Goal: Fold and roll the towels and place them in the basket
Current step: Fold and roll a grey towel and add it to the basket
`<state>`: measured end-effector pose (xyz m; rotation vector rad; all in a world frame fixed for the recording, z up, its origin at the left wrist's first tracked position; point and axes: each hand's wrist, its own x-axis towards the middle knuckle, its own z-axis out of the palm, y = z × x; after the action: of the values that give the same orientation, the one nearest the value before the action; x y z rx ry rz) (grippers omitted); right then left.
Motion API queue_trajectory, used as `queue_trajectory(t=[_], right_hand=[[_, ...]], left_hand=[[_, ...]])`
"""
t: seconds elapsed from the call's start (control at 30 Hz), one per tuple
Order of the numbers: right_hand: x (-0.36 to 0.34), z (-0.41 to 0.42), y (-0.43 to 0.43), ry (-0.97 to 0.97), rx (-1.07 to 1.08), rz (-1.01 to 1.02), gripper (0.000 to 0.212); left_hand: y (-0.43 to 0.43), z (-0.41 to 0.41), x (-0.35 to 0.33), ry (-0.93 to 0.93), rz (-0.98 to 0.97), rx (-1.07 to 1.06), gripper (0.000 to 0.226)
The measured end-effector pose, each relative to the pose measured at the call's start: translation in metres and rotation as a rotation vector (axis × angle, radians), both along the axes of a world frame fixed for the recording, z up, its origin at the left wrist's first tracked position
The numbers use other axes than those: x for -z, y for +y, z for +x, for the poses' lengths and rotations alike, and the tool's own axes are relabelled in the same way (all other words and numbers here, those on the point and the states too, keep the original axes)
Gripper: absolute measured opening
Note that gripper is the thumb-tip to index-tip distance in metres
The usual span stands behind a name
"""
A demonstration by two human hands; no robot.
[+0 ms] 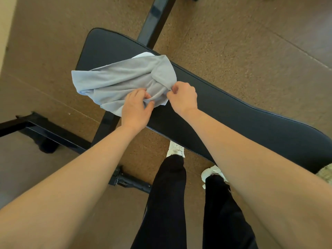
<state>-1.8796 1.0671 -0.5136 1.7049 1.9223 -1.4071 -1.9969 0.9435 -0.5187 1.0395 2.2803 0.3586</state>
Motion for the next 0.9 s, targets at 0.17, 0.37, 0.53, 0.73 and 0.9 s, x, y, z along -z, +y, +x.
queue_trajectory(t=[0.17,0.37,0.53,0.73,0.9], right_hand=[[-0.024,0.017,0.003,0.395,0.452,-0.387,0.007],[-0.070,0.046,-0.002,0.742,0.781,-0.620,0.007],[-0.091,0.050,-0.019,0.775,0.839,-0.695,0.012],[-0.112,0.058,-0.018,0.782,0.840,-0.616,0.020],[-0.104,0.086,0.003,0.720,0.946,-0.402,0.017]], left_hand=[[0.006,-0.006,-0.008,-0.005,-0.031,-0.057,0.016],[0.008,0.009,-0.022,0.012,0.040,-0.076,0.039],[-0.005,0.045,-0.049,0.118,0.212,0.022,0.060],[-0.014,0.057,-0.057,0.140,0.285,-0.008,0.025],[-0.017,0.034,-0.070,0.128,0.176,0.033,0.037]])
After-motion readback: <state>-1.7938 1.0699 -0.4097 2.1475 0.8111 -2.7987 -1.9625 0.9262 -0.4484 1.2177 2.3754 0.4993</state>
